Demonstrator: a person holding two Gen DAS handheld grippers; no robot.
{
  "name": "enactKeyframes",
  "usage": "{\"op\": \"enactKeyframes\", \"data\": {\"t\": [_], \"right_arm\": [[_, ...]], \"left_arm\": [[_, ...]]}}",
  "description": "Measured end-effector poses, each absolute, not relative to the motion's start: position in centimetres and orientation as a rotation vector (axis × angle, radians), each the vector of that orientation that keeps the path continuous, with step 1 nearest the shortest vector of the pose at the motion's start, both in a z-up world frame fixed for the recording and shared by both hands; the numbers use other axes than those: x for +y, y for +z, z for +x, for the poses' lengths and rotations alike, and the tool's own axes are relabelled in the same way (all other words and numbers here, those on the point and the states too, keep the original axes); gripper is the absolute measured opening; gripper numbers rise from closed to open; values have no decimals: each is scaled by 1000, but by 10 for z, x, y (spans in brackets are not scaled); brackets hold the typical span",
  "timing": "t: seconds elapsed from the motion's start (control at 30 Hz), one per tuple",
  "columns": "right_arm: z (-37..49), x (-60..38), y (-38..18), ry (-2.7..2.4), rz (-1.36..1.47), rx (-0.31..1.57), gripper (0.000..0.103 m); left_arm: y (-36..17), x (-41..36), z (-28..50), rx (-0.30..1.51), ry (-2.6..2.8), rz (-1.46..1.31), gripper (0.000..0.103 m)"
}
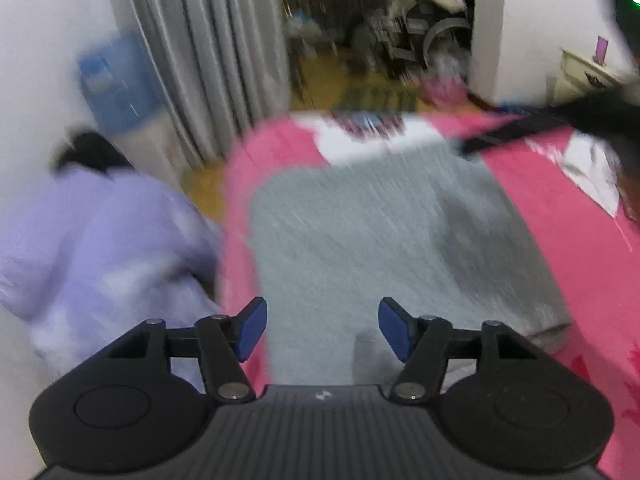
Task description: Fold clothes
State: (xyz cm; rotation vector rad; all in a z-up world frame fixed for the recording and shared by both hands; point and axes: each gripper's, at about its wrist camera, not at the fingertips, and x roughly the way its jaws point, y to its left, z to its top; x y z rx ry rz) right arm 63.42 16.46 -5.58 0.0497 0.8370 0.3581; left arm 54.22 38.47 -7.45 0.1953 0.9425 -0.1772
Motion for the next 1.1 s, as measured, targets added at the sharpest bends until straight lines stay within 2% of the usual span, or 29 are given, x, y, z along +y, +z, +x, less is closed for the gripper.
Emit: {"op": "enactKeyframes", "data": {"t": [0.07,0.2,0.33,0.4,0.53,0.77,0.83,0.97,1.07,1.1], "right_arm": [[655,159,-91,284,83,955,16],[610,116,-50,199,367,918,20],[522,100,-2,240,272,920,21],[475,83,6,236,218,986,21],[385,51,12,231,94,1107,21],[289,11,48,268,3,1180,21],[284,7,60,326,10,1163,21],[298,9,88,449,-16,1058,26],[298,2,118,522,-18,992,38],[296,-2,128,542,-17,969,48]], "left_arm": [[-92,382,547,976,-138,153,64],[-80,389,548,988,-83,18,61],[-67,366,530,974,-145,150,63],[-65,354,518,978,-140,233,63],[-46,341,488,1030,-130,194,62],[50,302,384,1051,-44,100,63],[86,289,354,1040,5,73,70],[142,254,314,1028,143,60,93],[174,223,290,1012,238,56,94],[183,212,281,993,266,53,95]]}}
